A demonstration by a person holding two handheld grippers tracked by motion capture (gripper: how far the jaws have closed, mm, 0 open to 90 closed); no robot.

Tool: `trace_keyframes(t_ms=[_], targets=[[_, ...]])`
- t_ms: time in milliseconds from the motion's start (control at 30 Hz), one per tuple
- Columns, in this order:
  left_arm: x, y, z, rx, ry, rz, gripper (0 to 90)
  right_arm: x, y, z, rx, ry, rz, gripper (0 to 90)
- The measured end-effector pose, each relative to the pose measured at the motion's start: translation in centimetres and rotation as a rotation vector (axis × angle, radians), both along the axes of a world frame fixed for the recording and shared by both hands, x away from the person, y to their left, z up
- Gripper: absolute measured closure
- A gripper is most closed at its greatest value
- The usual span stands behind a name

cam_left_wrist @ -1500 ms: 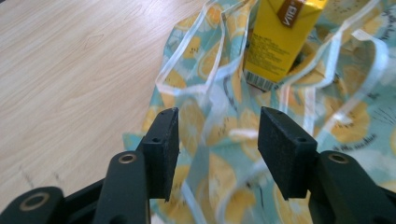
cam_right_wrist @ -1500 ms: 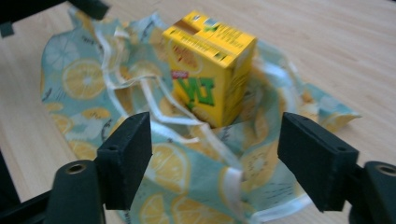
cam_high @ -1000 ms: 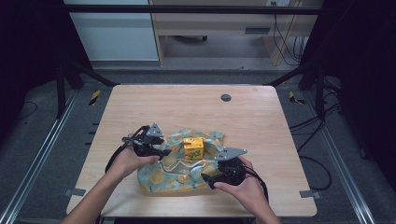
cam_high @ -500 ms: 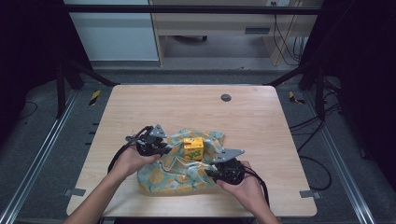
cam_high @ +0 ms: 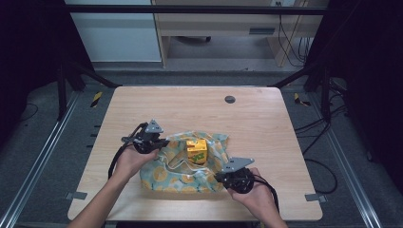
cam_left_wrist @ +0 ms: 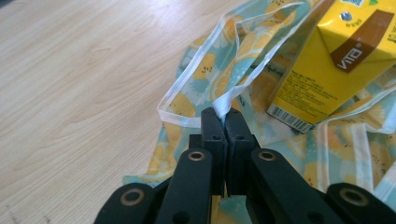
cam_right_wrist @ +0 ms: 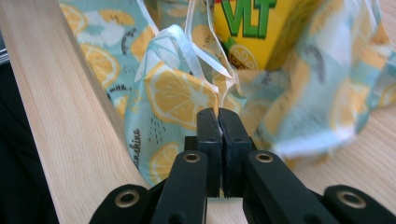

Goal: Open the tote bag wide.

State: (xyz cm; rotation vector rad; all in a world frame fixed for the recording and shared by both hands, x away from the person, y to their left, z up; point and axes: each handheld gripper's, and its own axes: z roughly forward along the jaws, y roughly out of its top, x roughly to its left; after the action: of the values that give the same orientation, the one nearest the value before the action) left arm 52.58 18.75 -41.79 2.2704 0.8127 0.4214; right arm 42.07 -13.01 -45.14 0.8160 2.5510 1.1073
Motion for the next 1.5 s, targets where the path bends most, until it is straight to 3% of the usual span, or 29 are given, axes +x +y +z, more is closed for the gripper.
trace_keyframes(t_ms=[367,633,1233,1500], targets=[[0.1,-0.6,-1.7,0.031,0.012,0.019,88.9,-0.4,-2.0,-1.3,0.023,0.002,-0.049,88.7],[0.3,-0.9,-2.3,0.039,0.012,0.022,88.8,-0.1,-2.6,-2.3,-0.003,0.011,-0.056,88.9],[0.9,-1.2,-4.2,0.047,0.037,0.046,88.4,0.7,-3.6,-3.0,-0.053,0.009,-0.102,89.1],[1.0,-1.2,-5.3,0.048,0.053,0.050,88.4,1.2,-4.1,-3.5,-0.051,0.023,-0.125,89.2]])
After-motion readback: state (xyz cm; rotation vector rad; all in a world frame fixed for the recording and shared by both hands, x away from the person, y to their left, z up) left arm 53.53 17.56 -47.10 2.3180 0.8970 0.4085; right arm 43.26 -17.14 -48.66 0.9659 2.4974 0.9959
